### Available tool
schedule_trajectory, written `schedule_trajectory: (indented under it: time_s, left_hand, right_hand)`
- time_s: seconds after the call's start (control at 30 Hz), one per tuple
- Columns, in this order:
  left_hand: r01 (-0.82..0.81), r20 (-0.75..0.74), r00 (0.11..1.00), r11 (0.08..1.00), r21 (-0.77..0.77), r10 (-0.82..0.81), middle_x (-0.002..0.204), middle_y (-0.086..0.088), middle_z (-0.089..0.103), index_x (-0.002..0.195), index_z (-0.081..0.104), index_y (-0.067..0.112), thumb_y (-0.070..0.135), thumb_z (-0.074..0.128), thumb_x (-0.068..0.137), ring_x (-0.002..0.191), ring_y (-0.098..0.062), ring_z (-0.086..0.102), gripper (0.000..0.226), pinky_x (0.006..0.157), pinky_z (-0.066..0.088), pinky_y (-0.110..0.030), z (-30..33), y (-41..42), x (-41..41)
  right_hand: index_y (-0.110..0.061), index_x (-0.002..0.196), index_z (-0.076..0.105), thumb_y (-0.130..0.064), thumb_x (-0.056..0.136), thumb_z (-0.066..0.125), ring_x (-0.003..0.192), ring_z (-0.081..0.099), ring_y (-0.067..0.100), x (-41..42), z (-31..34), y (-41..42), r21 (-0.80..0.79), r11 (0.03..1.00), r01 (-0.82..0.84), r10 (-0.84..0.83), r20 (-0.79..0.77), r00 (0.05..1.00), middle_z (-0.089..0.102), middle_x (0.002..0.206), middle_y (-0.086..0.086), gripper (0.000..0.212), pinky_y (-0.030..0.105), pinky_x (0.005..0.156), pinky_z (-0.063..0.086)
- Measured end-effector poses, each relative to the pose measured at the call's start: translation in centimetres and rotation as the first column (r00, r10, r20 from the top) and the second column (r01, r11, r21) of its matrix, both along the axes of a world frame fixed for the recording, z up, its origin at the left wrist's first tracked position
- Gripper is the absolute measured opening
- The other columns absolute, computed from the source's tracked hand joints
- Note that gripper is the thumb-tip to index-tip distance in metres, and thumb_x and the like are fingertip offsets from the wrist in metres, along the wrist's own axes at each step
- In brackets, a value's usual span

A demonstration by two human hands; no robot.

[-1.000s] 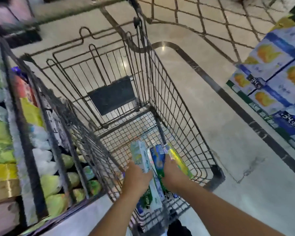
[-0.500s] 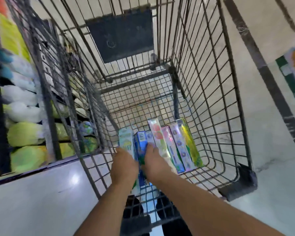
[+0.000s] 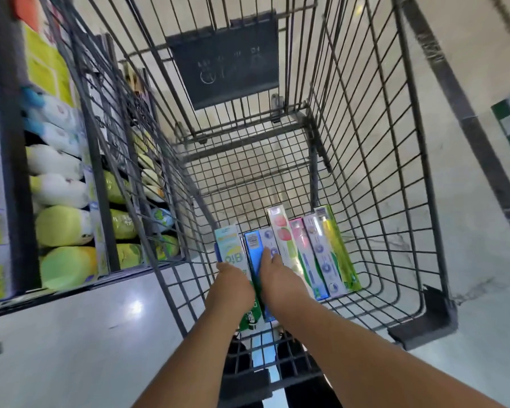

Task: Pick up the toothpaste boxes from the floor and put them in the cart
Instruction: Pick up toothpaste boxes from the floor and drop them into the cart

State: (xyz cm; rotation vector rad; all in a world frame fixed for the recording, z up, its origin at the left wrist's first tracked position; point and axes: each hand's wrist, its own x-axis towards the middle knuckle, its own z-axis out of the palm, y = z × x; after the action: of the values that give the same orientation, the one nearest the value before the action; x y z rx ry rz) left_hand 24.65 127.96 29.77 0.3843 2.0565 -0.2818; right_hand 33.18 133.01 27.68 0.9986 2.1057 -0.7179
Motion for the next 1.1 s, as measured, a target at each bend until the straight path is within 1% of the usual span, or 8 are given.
schedule_trajectory:
  time_s: [0.23, 0.43, 0.53, 0.6, 0.7, 0.83, 0.97, 1.1]
  left_hand:
    - [-0.003, 0.026, 1.0, 0.999, 0.038, 0.002, 0.141, -0.018, 0.047, 0.151, -0.015, -0.005, 0.009, 0.051, 0.094, 0.119, -0.031, 0.055, 0.088, 0.089, 0.048, -0.038, -0.1, -0.4, 0.2]
    - [-0.054, 0.128, 0.991, 0.983, 0.174, 0.032, 0.137, -0.017, 0.047, 0.151, 0.02, 0.006, 0.037, 0.055, 0.096, 0.108, -0.029, 0.059, 0.072, 0.075, 0.048, -0.033, 2.8, -0.8, -0.9]
    - [-0.005, 0.14, 0.989, 0.942, 0.336, -0.044, 0.146, -0.012, 0.043, 0.152, 0.024, 0.011, 0.05, 0.05, 0.097, 0.117, -0.024, 0.056, 0.072, 0.09, 0.046, -0.032, 7.4, 0.1, -2.0]
    - [0.039, 0.108, 0.99, 0.898, 0.439, -0.096, 0.153, -0.008, 0.038, 0.153, 0.025, 0.016, 0.057, 0.05, 0.095, 0.131, -0.024, 0.046, 0.075, 0.102, 0.04, -0.033, 11.6, 0.9, -3.0]
    - [0.288, -0.076, 0.955, 0.83, 0.479, -0.287, 0.16, -0.006, 0.026, 0.156, 0.02, 0.017, 0.067, 0.043, 0.093, 0.143, -0.026, 0.029, 0.083, 0.113, 0.029, -0.037, 18.2, 2.3, -4.6]
    - [0.555, -0.341, 0.826, 0.752, 0.356, -0.448, 0.163, -0.01, 0.013, 0.157, 0.009, 0.025, 0.08, 0.027, 0.085, 0.151, -0.029, 0.006, 0.092, 0.121, 0.006, -0.051, 27.1, 3.3, -6.3]
    - [0.578, -0.458, 0.787, 0.752, 0.315, -0.413, 0.165, -0.009, 0.002, 0.157, 0.0, 0.03, 0.086, 0.016, 0.079, 0.151, -0.028, -0.005, 0.097, 0.121, -0.003, -0.053, 34.5, 1.4, -7.1]
    - [0.557, -0.492, 0.78, 0.787, 0.265, -0.386, 0.165, -0.009, 0.0, 0.157, -0.004, 0.028, 0.085, 0.018, 0.08, 0.151, -0.029, -0.008, 0.099, 0.119, -0.004, -0.055, 39.6, -2.6, -7.3]
  right_hand:
    - [-0.018, 0.156, -0.013, 0.006, 0.088, 0.059, 0.114, 0.057, 0.036, -0.3, -0.8, -0.9, -0.093, 0.995, 0.032, -0.036, -0.041, 0.999, 0.033, 0.146, 0.024, 0.103, 0.041, 0.083, 0.05]
    - [-0.012, 0.146, 0.037, -0.03, 0.095, 0.063, 0.104, 0.061, 0.026, 1.6, 3.1, 2.9, -0.252, 0.927, 0.279, -0.323, -0.153, 0.934, 0.06, 0.126, 0.013, 0.06, 0.035, 0.086, 0.053]
    - [-0.018, 0.147, 0.038, -0.049, 0.094, 0.058, 0.096, 0.063, 0.019, 2.6, 7.9, 6.0, -0.257, 0.911, 0.323, -0.376, -0.193, 0.906, 0.062, 0.127, 0.009, 0.065, 0.033, 0.085, 0.052]
    - [-0.019, 0.147, 0.038, -0.058, 0.092, 0.054, 0.11, 0.06, 0.021, 2.9, 12.0, 7.8, -0.211, 0.923, 0.323, -0.37, -0.249, 0.895, 0.059, 0.134, 0.008, 0.069, 0.036, 0.096, 0.048]
    - [-0.017, 0.15, 0.035, -0.069, 0.091, 0.042, 0.129, 0.049, 0.025, 2.9, 19.0, 10.3, -0.023, 0.976, 0.219, -0.215, -0.319, 0.923, 0.048, 0.146, 0.008, 0.078, 0.04, 0.106, 0.042]
    - [-0.02, 0.155, 0.023, -0.08, 0.085, 0.026, 0.147, 0.022, 0.025, 2.5, 28.0, 12.3, 0.286, 0.958, 0.007, 0.087, -0.316, 0.945, 0.028, 0.159, 0.007, 0.092, 0.047, 0.118, 0.02]
    - [-0.026, 0.157, 0.003, -0.087, 0.07, 0.013, 0.151, -0.008, 0.023, 2.1, 35.0, 12.6, 0.382, 0.915, -0.13, 0.278, -0.362, 0.89, -0.002, 0.165, 0.003, 0.107, 0.046, 0.118, -0.005]
    - [-0.025, 0.156, -0.008, -0.089, 0.067, 0.01, 0.149, -0.016, 0.024, 1.5, 38.6, 11.6, 0.444, 0.857, -0.26, 0.432, -0.346, 0.833, -0.014, 0.163, 0.004, 0.111, 0.043, 0.114, -0.01]
